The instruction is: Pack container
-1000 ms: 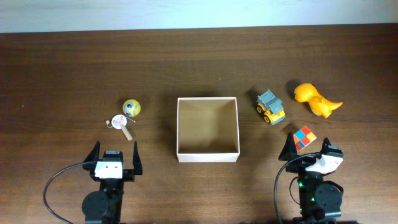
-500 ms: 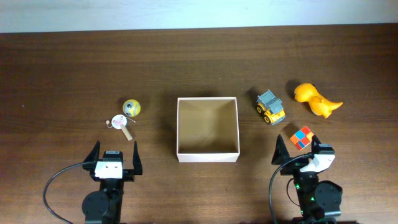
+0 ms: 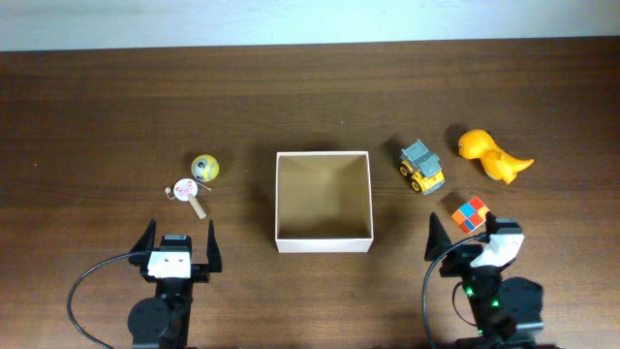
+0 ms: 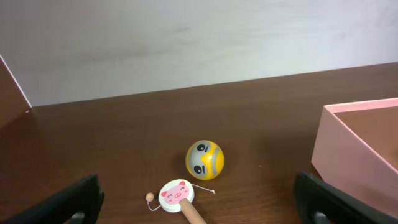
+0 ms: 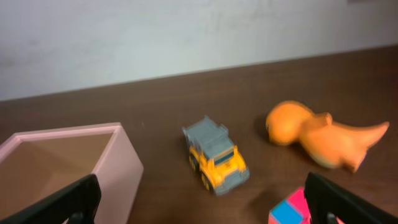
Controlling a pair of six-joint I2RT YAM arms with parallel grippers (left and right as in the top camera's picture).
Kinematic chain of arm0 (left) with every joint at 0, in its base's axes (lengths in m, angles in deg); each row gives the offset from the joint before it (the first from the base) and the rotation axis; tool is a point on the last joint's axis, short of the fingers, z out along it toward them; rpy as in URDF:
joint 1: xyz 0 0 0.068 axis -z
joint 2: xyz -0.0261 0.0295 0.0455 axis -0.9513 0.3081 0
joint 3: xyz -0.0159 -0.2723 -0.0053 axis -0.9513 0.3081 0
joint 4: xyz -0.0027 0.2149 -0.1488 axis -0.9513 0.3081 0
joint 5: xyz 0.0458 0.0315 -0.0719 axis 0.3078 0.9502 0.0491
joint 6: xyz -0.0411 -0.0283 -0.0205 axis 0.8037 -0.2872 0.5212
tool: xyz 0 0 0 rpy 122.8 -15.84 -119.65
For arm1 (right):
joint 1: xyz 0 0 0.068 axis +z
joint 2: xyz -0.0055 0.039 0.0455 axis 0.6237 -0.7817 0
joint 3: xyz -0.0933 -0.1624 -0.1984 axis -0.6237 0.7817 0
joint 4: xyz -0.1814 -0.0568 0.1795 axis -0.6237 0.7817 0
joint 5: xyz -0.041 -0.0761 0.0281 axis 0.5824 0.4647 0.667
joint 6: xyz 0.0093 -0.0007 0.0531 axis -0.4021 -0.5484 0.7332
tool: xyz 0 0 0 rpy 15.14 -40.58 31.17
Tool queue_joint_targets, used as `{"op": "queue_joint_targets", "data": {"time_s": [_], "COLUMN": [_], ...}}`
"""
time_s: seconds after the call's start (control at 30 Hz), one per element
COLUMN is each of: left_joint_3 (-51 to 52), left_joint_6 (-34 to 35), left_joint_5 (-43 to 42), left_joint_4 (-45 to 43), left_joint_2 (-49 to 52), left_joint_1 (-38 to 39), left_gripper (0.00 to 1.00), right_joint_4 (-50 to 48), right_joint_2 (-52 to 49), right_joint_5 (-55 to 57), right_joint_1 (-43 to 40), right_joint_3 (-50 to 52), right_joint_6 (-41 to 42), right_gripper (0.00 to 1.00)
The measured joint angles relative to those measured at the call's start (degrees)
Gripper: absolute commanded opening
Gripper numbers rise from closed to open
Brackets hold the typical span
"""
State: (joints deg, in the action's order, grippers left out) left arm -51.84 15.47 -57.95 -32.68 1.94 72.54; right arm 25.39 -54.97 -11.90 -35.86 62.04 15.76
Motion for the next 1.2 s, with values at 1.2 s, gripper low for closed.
{"op": "queue_joint_targets", "data": {"time_s": [1.2], "left_joint_3": [0.0], "left_joint_6": [0.0], "left_joint_5": [0.0], "left_joint_4": [0.0], "left_joint_2": [0.0], "left_joint_1": [0.0], "left_gripper": [0.99], "right_joint_4": [37.68], "right_joint_2": [-76.61], "right_joint_5": [-1.36], "right_joint_1": [0.0], "right_joint_3": [-77.75], "right_joint_6": [-18.01], "right_gripper": [1.0]}}
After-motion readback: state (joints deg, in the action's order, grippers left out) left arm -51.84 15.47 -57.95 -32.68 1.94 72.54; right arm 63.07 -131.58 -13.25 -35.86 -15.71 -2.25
